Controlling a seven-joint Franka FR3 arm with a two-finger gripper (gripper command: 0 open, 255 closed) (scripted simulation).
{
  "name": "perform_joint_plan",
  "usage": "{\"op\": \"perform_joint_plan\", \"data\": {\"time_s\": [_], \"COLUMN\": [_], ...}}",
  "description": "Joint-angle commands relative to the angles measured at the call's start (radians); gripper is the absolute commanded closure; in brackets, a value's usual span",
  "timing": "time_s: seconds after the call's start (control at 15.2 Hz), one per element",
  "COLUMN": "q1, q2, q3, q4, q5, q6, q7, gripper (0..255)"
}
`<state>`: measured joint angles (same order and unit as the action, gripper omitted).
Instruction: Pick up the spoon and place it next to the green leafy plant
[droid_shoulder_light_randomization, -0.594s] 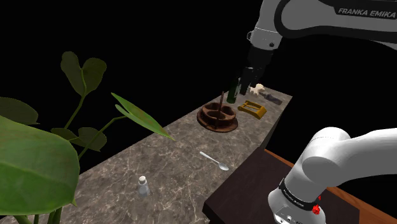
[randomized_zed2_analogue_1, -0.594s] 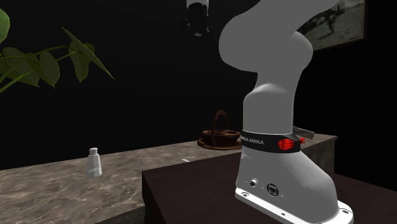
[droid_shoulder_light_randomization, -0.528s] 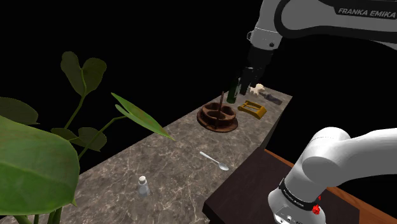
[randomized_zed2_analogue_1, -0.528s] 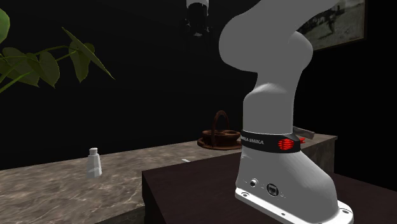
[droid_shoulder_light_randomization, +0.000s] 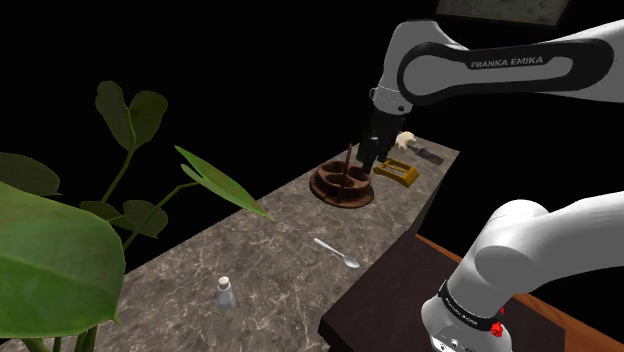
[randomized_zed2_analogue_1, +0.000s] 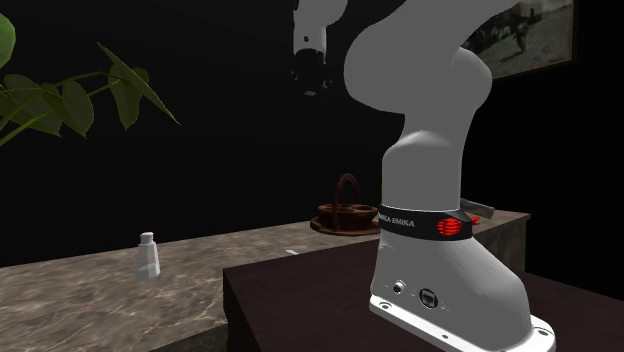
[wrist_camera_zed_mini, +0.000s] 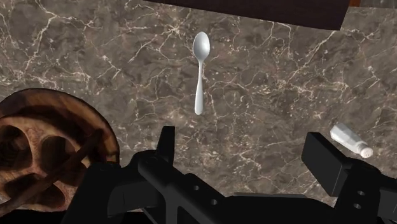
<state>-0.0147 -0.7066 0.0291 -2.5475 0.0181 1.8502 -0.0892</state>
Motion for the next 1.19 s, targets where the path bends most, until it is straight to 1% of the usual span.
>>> {"op": "perform_joint_plan", "data": {"time_s": [0.0, 0.26, 0.59, 0.86, 1.12], "q1": [-0.002, -0.003, 0.0, 0.008, 0.017], "q2": [0.047, 0.155, 0.324, 0.482, 0.654], "q3": [-0.012, -0.031, -0.055, -0.073, -0.086], "q4": [-0.027, -0.078, -0.112, -0.113, -0.091], "q5": [0.002, 0.011, 0.032, 0.062, 0.112], "q6": [0.064, 0.198, 0.369, 0.501, 0.623], "q7": [-0.015, -0.042, -0.084, -0.126, -0.183], "gripper": [0, 0, 0, 0, 0]}}
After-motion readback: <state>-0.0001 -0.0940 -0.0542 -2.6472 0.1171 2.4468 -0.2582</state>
